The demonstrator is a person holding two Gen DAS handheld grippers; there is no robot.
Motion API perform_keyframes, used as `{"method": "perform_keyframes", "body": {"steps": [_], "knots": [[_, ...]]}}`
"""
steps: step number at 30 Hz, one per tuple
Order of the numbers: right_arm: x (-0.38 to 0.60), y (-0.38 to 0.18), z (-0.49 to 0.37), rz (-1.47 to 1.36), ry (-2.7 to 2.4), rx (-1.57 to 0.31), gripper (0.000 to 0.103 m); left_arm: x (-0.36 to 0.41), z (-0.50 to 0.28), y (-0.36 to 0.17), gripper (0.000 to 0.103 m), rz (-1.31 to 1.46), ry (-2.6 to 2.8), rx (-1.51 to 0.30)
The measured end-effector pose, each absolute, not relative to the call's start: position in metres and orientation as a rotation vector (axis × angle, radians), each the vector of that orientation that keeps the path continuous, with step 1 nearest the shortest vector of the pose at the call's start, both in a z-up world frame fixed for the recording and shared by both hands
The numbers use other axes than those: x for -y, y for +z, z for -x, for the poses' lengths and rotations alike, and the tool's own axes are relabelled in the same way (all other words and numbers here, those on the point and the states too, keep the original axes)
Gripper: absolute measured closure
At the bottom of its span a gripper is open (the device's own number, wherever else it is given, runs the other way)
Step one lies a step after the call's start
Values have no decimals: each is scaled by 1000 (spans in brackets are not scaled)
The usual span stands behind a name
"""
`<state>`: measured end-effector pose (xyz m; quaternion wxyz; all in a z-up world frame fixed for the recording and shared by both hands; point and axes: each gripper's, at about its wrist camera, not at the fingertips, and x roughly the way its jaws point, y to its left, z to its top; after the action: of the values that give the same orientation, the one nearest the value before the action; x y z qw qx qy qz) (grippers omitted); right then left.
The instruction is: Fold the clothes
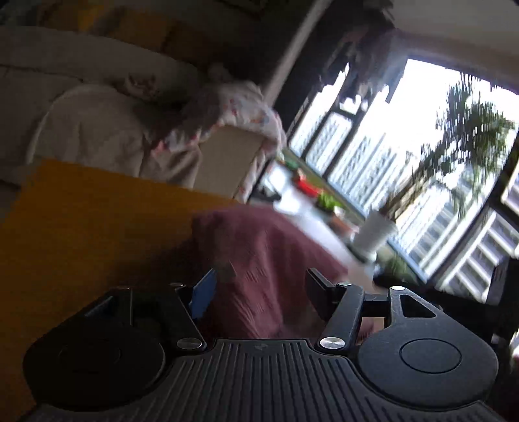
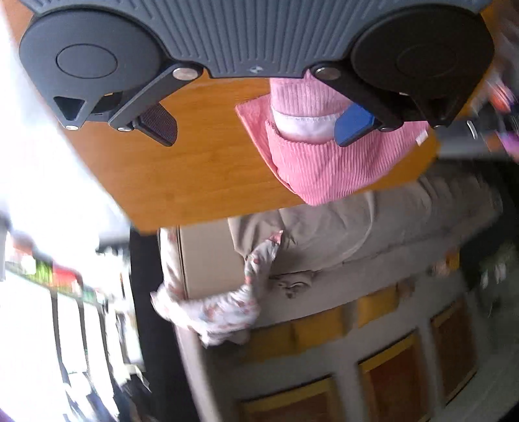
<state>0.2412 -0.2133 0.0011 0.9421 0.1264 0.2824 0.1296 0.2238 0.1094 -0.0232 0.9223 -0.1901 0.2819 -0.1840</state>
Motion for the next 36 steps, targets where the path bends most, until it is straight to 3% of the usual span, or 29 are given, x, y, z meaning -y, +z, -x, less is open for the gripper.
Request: {"method": "perform_keyframes", "body": {"steps": [4, 7, 11, 18, 24, 30, 32, 36], "knots": [[216, -13, -240, -311, 274, -621, 0, -106, -228, -43, 58, 513, -412, -654], [215, -31, -234, -264, 243, -637, 0, -117, -233, -51, 61, 740, -511, -660], [219, -46, -232, -286, 231, -657, 0, -121, -237, -42, 62, 845, -612, -610], [219, -36, -233, -279, 268, -608, 0, -103, -241, -63, 62, 712, -516, -756], [216, -18, -276, -406, 439, -615, 0, -92, -232, -53, 49, 575, -505, -745], [194, -44, -312, -606, 534, -766, 0, -89, -222, -43, 40, 506, -495, -727], [186, -48, -309, -641, 595, -794, 0, -93, -221, -41, 27, 498, -485, -719], [181, -43, -298, -594, 622, -788, 0, -102, -216, -36, 25, 489, -474, -695]]}}
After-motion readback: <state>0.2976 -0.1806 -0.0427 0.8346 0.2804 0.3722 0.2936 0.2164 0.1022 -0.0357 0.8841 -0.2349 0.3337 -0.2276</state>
